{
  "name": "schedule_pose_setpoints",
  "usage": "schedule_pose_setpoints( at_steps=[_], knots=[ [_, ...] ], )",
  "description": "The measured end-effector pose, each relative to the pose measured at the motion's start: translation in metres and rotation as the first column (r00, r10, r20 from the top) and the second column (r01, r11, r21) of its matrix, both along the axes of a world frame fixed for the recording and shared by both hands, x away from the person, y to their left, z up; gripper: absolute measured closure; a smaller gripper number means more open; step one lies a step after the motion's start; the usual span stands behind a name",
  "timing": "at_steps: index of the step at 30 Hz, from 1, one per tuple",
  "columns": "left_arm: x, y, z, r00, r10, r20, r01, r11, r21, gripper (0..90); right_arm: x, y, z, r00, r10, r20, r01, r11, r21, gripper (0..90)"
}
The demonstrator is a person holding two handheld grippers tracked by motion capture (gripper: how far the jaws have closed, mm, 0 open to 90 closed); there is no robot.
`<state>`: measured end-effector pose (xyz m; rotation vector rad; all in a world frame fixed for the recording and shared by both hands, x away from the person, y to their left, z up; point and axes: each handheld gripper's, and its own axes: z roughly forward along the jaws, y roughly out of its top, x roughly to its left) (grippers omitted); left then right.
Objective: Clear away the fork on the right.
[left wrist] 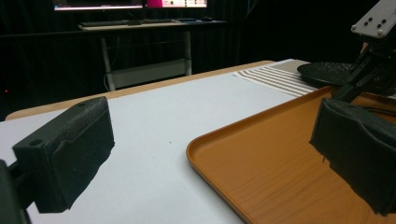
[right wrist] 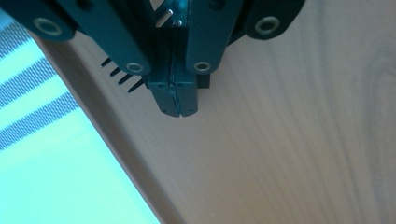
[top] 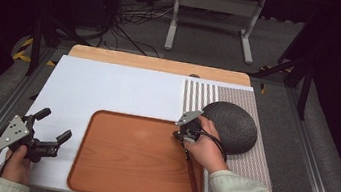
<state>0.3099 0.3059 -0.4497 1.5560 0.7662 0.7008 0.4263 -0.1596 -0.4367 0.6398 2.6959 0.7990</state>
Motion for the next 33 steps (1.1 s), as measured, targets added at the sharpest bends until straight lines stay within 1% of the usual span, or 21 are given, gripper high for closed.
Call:
schedule_pose_setpoints(
  at_steps=[7, 10, 21, 28, 33],
  knots=[
    [0.0, 0.0, 0.0, 1.0, 0.001, 0.0, -0.001, 1.0, -0.002, 0.2, 0.002, -0.009, 0.001, 0.9995, -0.032, 0.006, 0.032, 0.999, -0.011, 90.0],
    [0.0, 0.0, -0.001, 1.0, 0.0, 0.0, 0.0, 1.0, -0.002, 0.2, 0.003, -0.013, 0.001, 0.9984, -0.054, 0.012, 0.055, 0.998, -0.012, 90.0],
    [0.0, -0.001, -0.001, 1.0, -0.001, -0.001, 0.001, 1.0, -0.001, 0.2, 0.005, -0.025, 0.002, 0.9947, -0.102, 0.012, 0.103, 0.994, -0.022, 90.0],
    [0.001, -0.001, -0.001, 1.0, -0.002, 0.001, 0.002, 1.0, -0.001, 0.2, 0.006, -0.031, 0.003, 0.9927, -0.121, 0.01, 0.121, 0.992, -0.03, 90.0],
    [0.001, -0.001, -0.001, 1.0, -0.002, 0.001, 0.002, 1.0, 0.0, 0.2, 0.005, -0.033, 0.004, 0.9919, -0.127, 0.012, 0.127, 0.992, -0.026, 90.0]
  ],
)
